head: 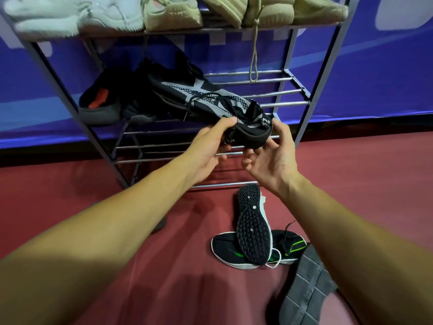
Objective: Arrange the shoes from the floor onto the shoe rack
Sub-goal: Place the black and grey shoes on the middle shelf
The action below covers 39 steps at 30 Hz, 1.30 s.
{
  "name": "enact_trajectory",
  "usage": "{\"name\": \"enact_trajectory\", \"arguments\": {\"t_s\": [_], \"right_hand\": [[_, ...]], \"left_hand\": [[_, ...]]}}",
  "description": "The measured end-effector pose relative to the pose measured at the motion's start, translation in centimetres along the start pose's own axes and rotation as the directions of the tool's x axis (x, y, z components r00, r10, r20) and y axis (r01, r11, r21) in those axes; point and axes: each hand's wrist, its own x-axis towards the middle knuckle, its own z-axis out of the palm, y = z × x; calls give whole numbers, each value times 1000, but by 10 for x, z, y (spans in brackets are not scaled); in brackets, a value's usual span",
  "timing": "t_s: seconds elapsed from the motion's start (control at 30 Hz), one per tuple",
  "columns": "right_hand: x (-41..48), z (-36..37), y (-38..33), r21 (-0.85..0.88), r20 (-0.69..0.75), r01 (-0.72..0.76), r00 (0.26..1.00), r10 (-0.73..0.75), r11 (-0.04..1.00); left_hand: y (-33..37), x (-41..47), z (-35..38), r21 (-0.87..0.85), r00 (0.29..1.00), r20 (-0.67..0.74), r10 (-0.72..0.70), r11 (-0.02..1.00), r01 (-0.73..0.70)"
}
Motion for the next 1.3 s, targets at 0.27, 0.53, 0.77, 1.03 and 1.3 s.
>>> {"name": "enact_trajectory", "arguments": {"t_s": [0.27, 0.53, 0.77, 1.03, 1.3], "right_hand": [[-1, -10, -5, -75, -10, 5, 1000, -6, 997], [9, -3, -13, -60, 37, 6, 999, -4, 998], [27, 18, -23, -253, -33, 105, 993, -117, 962], [44, 30, -20, -367, -33, 114, 990, -136, 923], [63, 32, -20, -340, -44, 118, 989, -141, 933]], "left_hand": [[30, 14, -2, 190, 997, 11, -75, 979, 71], [16, 20, 8, 30, 996, 74, -39, 999, 36], [8, 33, 10, -105, 997, -46, -70, 992, 65], [5, 47, 8, -309, 988, -115, -105, 949, 65], [6, 64, 6, -341, 990, -119, -76, 939, 31]]}}
